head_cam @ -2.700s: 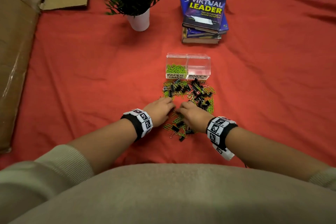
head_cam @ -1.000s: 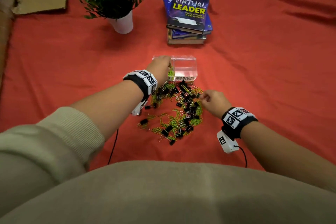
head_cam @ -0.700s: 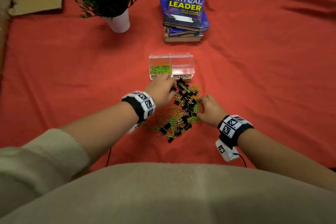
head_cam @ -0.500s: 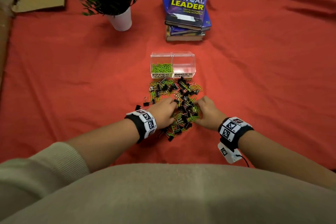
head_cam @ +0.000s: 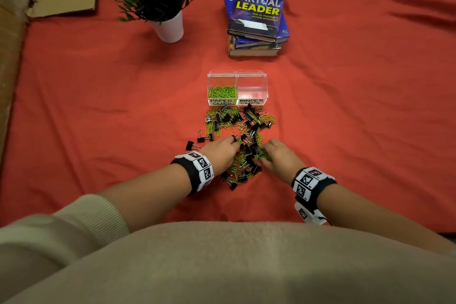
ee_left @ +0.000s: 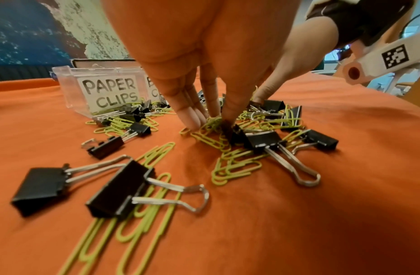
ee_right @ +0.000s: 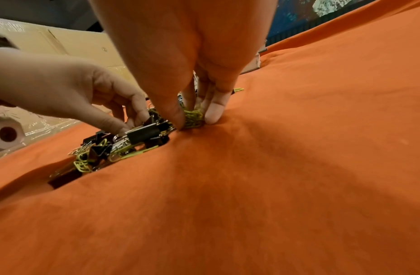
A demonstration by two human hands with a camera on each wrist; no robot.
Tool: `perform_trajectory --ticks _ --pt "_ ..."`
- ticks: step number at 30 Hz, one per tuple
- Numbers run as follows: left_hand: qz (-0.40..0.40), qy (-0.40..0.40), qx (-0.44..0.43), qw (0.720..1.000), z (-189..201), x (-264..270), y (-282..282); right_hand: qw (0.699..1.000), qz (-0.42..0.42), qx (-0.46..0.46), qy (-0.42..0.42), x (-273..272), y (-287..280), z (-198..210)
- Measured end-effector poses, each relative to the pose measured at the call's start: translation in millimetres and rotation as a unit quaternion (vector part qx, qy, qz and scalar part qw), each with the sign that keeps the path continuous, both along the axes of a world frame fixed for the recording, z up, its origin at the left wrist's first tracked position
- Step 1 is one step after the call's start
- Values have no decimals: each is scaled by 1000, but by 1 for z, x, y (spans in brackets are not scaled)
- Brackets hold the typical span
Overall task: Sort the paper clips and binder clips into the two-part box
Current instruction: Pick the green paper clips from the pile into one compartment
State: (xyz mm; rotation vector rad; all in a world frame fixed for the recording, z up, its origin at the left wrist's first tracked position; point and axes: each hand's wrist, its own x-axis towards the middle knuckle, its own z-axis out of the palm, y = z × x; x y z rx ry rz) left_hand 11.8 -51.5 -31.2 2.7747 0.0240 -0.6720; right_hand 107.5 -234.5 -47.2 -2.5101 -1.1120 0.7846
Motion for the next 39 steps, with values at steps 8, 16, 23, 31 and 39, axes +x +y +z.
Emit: perform_trajectory --ticks 8,16,23,31,39 --pt "-2 8 23 1000 5 4 -1 990 -113 36 80 14 13 8" --pt "53 -4 7 999 -3 3 5 894 -264 87 350 58 41 42" --pt "102 -11 -40 994 -9 -1 16 899 -243 153 330 95 113 78" --pt "238 -34 -144 960 0 -2 33 998 -60 5 30 87 184 67" --pt "303 -99 -187 929 36 47 65 990 -90 108 20 74 140 67"
